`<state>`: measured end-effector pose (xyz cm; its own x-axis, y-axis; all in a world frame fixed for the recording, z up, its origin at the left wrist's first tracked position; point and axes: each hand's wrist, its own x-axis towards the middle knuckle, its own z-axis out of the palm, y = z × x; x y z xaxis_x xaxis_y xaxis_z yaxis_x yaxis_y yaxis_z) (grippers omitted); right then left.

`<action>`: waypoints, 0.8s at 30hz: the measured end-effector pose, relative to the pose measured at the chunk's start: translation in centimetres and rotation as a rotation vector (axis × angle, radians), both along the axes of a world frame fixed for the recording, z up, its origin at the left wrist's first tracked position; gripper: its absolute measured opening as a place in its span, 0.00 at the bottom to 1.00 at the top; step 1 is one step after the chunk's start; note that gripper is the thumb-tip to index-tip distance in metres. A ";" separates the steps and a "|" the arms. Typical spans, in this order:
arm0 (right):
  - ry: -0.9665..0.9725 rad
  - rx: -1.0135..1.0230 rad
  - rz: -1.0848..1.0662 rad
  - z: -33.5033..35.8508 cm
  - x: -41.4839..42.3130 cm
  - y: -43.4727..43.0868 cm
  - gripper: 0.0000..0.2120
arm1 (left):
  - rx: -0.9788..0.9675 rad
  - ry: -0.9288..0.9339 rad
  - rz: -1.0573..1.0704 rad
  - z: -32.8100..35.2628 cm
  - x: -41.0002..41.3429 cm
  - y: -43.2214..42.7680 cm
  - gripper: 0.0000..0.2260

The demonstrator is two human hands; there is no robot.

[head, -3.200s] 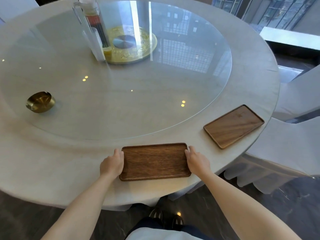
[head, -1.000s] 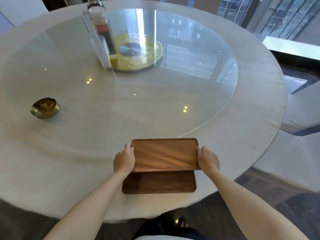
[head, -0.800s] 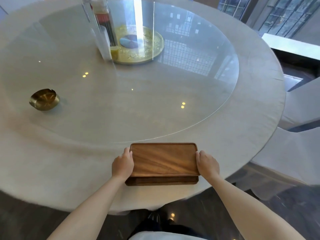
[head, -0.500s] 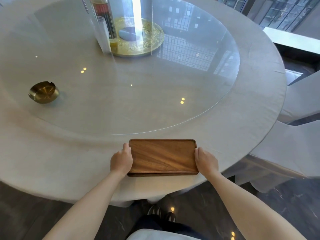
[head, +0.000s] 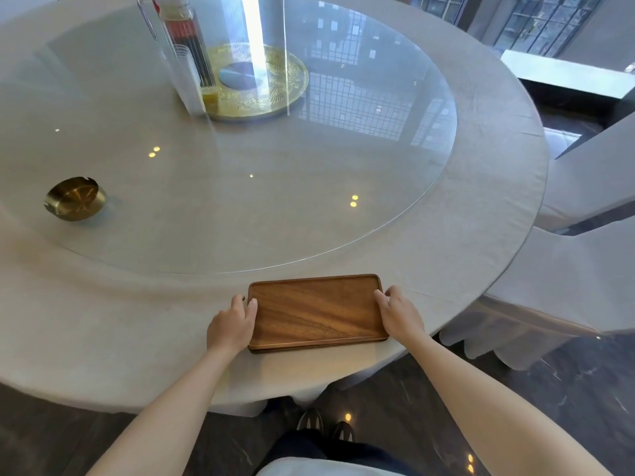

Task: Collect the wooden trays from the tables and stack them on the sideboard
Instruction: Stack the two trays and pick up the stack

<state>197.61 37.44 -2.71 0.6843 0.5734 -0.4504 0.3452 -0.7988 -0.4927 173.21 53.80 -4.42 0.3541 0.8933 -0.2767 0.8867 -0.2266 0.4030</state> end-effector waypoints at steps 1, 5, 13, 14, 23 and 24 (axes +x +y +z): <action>0.041 0.001 -0.024 0.1 -0.1 0.1 0.21 | -0.027 0.020 -0.010 0.1 0.2 0.0 0.20; 0.136 -0.068 -0.039 0.5 0.0 1.0 0.26 | -0.185 0.024 0.012 0.3 0.9 0.7 0.23; 0.250 -0.072 -0.045 1.0 0.4 1.2 0.21 | -0.366 -0.062 0.083 -0.6 1.2 1.7 0.26; 0.260 -0.057 -0.059 1.0 0.4 0.9 0.20 | -0.369 -0.056 0.079 -0.5 1.3 1.8 0.26; 0.328 0.143 -0.331 2.6 4.4 -4.7 0.21 | -0.362 -0.123 -0.068 2.6 9.3 -0.2 0.27; 0.330 0.174 -0.376 3.1 5.6 -5.9 0.24 | -0.352 -0.135 -0.096 3.2 11.2 -0.8 0.27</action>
